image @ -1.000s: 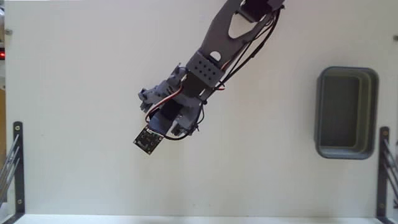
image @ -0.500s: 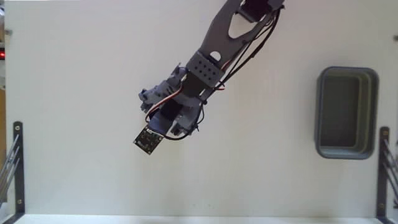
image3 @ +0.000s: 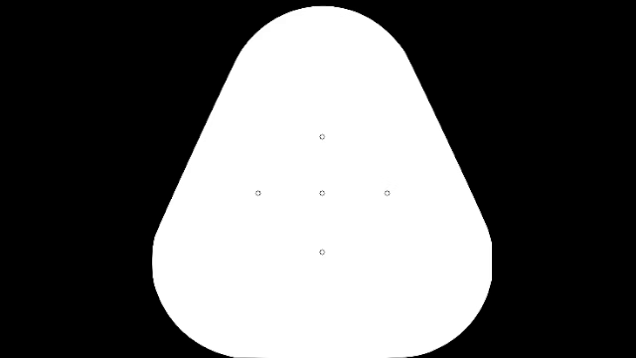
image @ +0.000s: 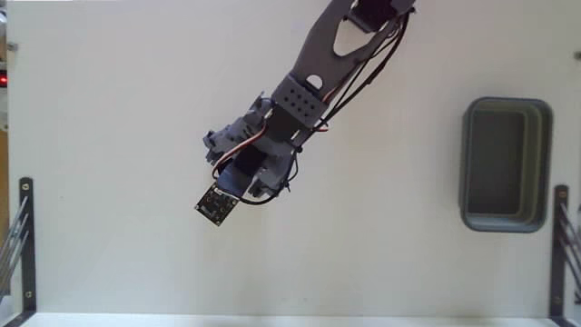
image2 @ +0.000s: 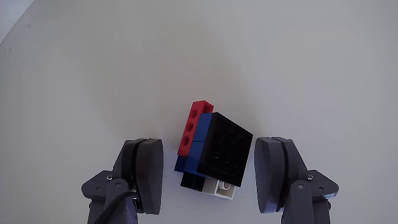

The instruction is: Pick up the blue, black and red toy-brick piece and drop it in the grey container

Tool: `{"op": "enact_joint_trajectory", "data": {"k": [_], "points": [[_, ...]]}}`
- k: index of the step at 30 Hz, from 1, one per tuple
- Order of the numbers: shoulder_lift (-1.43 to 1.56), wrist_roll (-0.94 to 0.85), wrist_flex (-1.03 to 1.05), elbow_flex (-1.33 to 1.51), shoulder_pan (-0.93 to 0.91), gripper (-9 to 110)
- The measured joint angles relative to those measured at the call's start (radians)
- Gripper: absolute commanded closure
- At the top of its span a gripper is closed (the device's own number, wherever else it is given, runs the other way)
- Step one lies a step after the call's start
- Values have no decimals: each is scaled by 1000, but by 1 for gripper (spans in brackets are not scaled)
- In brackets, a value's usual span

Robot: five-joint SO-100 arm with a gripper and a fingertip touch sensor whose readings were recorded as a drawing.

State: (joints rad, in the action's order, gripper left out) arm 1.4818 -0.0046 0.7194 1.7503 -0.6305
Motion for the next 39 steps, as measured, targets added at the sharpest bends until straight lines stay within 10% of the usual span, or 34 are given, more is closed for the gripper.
{"op": "enact_joint_trajectory", "data": {"k": [39], "points": [[0, 2, 0, 0, 0, 25]]}}
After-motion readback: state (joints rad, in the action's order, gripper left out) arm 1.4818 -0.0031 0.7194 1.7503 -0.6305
